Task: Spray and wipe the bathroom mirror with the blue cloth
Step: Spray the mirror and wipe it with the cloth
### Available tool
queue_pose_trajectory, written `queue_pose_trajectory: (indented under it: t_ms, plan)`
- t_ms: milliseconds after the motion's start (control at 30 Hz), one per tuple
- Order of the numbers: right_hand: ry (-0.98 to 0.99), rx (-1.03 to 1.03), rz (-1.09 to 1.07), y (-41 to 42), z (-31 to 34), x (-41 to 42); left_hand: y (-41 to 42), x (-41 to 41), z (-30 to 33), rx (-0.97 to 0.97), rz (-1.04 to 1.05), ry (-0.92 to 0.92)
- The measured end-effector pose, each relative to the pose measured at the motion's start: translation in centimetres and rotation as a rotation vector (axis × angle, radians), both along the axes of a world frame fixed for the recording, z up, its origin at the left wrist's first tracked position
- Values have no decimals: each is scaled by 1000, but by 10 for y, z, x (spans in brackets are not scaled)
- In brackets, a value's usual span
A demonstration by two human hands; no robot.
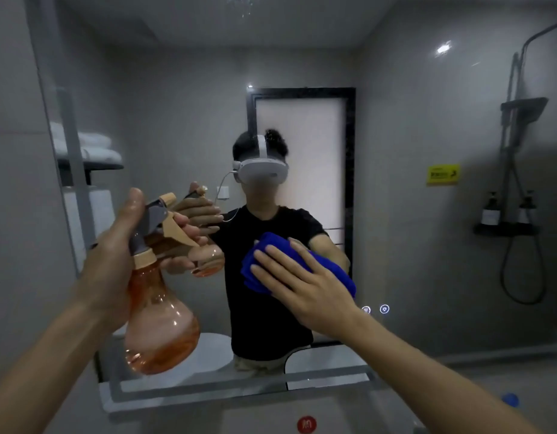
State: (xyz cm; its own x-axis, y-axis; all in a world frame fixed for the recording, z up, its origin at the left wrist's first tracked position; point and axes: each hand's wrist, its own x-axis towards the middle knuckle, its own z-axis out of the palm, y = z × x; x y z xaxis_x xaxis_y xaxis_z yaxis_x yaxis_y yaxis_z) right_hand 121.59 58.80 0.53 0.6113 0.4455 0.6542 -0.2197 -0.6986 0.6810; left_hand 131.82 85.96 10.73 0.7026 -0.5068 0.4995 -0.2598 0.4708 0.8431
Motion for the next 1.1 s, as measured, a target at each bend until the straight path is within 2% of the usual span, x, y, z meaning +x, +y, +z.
queue_pose_trajectory:
  t_ms: [100,233,300,367,433,533,733,800,933,1000,1100]
  plan:
    - [-150,17,18,-37,8,-27,0,-1,1,22,-20,-1]
    - [-449,97,-44,-68,78,-43,10,3,4,18,-52,-12]
    - [-598,218,-52,-68,122,-36,16,5,3,11,-44,-23]
    - [-739,423,-16,-50,161,-18,21,8,1,2,-35,-29]
    - [-803,543,10,-22,183,7,26,11,-1,-8,-26,-14]
    - [-733,406,27,19,172,46,30,18,-4,-4,-17,3]
    - [-90,33,97,52,33,56,23,29,-9,-3,10,37]
    - [3,-39,105,32,7,38,19,30,-12,8,18,37]
    - [-126,-44,102,-26,20,-15,15,34,-17,3,20,53]
    - [-290,23,59,-54,47,-40,16,36,-16,3,21,36]
    - [-610,251,-38,-72,104,-45,21,42,-12,-4,21,12]
